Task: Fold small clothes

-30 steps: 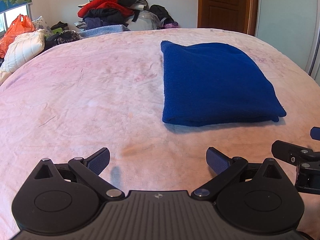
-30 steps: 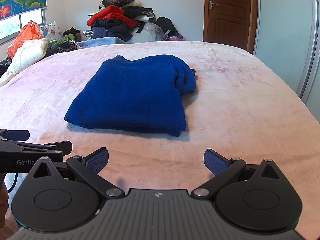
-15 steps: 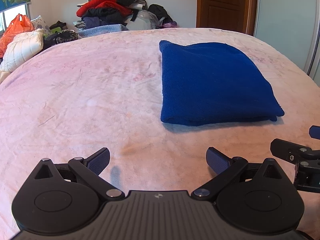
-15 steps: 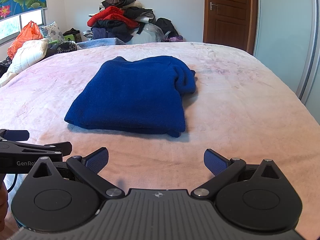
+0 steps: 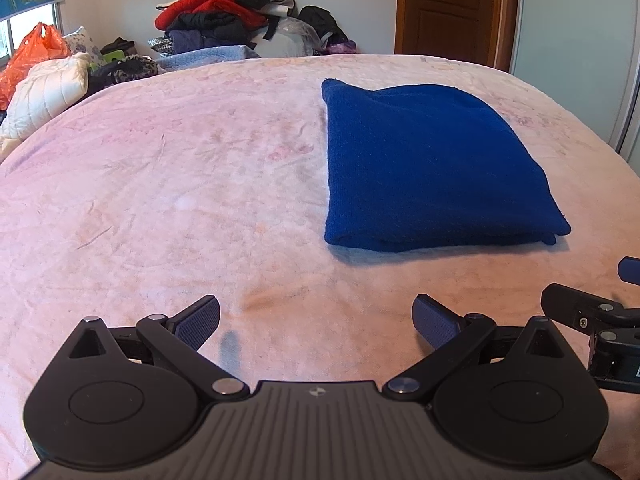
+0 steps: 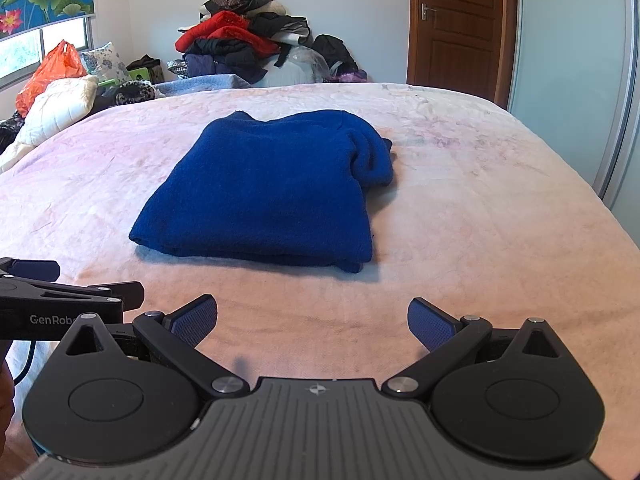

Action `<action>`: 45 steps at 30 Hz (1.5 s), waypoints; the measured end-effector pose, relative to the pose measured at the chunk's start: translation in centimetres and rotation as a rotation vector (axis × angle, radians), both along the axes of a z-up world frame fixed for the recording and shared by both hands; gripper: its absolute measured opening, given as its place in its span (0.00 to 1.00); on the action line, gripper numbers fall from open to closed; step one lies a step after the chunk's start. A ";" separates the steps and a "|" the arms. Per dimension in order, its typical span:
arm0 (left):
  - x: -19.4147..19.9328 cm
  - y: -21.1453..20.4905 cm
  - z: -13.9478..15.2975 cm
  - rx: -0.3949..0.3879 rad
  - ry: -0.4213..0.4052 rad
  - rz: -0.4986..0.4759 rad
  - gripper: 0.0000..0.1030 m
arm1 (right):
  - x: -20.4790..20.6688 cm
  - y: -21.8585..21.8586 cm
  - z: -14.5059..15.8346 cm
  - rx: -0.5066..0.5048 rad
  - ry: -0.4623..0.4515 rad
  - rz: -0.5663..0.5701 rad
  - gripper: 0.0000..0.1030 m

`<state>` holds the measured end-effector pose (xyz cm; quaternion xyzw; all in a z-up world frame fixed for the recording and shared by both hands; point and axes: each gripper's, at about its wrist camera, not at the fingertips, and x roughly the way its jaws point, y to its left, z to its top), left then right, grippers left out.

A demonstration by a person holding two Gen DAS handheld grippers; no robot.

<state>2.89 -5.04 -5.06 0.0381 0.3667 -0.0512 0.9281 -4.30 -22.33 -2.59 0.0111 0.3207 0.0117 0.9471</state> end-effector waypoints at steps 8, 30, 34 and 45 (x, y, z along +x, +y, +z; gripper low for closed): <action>-0.3 -0.3 0.0 -0.015 -0.011 -0.023 1.00 | 0.0 0.0 0.0 -0.001 0.001 0.000 0.99; -0.1 -0.5 0.3 0.028 0.007 -0.017 1.00 | 0.0 -0.1 -0.2 -0.001 0.002 -0.004 0.99; -0.1 -0.5 0.3 0.029 0.005 -0.016 1.00 | -0.1 -0.1 0.0 -0.001 -0.002 -0.001 0.99; -0.2 -0.6 0.3 0.039 0.001 -0.014 1.00 | -0.1 0.1 0.1 -0.015 -0.003 0.004 0.99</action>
